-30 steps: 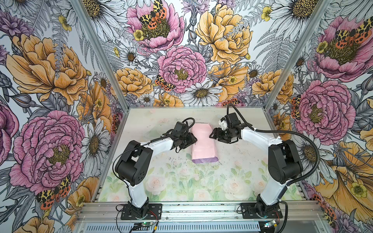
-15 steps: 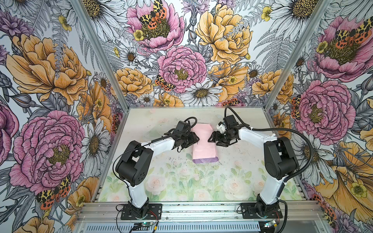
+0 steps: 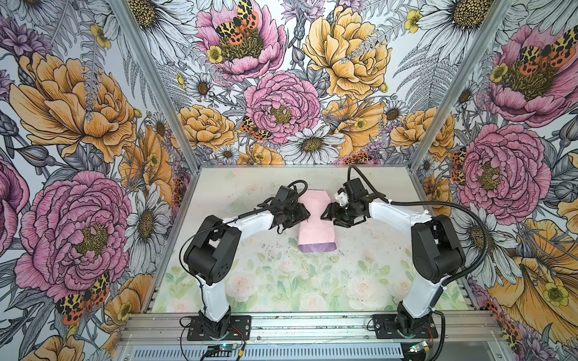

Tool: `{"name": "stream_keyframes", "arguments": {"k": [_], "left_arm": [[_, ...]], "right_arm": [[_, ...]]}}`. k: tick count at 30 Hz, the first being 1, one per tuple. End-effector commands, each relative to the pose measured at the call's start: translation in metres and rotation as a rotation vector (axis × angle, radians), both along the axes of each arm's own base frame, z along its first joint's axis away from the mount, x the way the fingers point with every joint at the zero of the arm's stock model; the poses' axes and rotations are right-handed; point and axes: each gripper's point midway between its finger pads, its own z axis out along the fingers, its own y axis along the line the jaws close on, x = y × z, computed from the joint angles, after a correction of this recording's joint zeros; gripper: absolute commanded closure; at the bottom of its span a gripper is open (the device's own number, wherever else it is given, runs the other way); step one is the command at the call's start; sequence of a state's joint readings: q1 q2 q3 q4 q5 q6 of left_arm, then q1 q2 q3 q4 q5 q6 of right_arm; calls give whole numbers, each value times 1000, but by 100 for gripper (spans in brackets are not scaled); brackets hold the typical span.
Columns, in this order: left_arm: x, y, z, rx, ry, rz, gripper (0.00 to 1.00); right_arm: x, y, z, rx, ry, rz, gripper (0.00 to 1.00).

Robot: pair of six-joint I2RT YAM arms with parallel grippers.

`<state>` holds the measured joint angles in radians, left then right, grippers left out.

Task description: Wrap the gift box in paper

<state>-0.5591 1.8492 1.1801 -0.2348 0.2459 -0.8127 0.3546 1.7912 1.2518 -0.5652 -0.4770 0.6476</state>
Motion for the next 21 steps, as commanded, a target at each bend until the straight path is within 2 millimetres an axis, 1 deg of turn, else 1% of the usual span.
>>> {"name": "stream_keyframes", "arguments": {"k": [1,3,6,10,13,15,18,21], "left_arm": [[2,-1,1,25,-18,-8,41],[2,-1,3,23,-22,-10,41],[2,0,4,24,-25,-10,41],[3,-1,7,23,-32,-9,41],[3,-2,7,22,-33,-12,42],[3,-2,8,23,-35,-13,44],[4,-2,11,22,-40,-13,45],[5,-3,14,32,-48,-21,46]], "right_arm": [[9,-14,19,-27,-67,-17,26],[12,-17,20,-42,-68,-1,26],[17,-11,18,-33,-61,32,26],[24,-6,10,-32,-51,50,26],[26,-4,3,-34,-37,57,30],[24,-3,-3,-40,-26,61,37],[20,-2,-5,-44,-20,65,54],[14,-2,-4,-55,-17,51,64]]}}
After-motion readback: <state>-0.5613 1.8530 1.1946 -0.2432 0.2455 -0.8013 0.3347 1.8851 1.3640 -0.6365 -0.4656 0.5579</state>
